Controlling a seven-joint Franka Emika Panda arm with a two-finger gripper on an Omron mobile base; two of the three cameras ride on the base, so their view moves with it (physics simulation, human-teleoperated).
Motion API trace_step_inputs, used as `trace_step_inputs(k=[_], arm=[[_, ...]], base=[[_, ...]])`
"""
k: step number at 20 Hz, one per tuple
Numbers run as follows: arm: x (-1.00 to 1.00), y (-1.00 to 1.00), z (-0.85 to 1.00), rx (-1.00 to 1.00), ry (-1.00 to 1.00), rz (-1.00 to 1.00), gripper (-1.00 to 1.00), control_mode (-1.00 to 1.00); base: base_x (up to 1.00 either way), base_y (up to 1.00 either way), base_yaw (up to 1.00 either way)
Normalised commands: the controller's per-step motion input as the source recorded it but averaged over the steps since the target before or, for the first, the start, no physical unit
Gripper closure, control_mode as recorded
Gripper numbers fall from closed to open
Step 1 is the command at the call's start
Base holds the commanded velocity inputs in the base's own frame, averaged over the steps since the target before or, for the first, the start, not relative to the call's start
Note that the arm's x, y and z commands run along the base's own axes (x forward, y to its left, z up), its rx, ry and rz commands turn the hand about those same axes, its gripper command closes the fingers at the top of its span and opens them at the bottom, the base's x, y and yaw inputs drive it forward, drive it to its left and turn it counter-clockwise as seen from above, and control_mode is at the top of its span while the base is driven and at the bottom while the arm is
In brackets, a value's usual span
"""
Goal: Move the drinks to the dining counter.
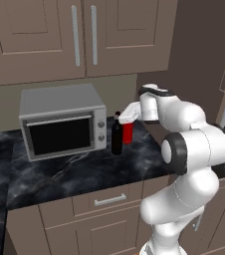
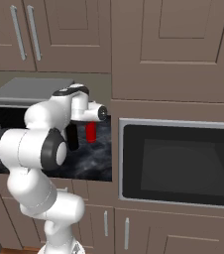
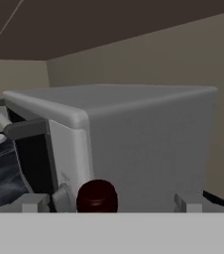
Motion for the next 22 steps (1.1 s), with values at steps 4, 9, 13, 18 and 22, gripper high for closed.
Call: trace_step_inputs(k=[4, 9, 13, 18, 22], arm=[[0.05, 0.1, 0.0, 0.0, 0.0, 0.0, -1.0, -1.0], [0.01, 0.0, -0.08, 0.0, 0.0, 0.0, -1.0, -1.0], [0.0, 0.02, -0.16, 0.0, 0.0, 0.0, -1.0, -1.0], [0.0, 0.03, -0.03, 0.0, 0.0, 0.0, -1.0, -1.0], [0.0, 0.0, 0.0, 0.0, 0.0, 0.0, -1.0, -1.0]], base=[[0.0, 0.0, 0.0], [0.0, 0.0, 0.0], [0.0, 0.0, 0.0], [0.0, 0.0, 0.0], [0.0, 0.0, 0.0]])
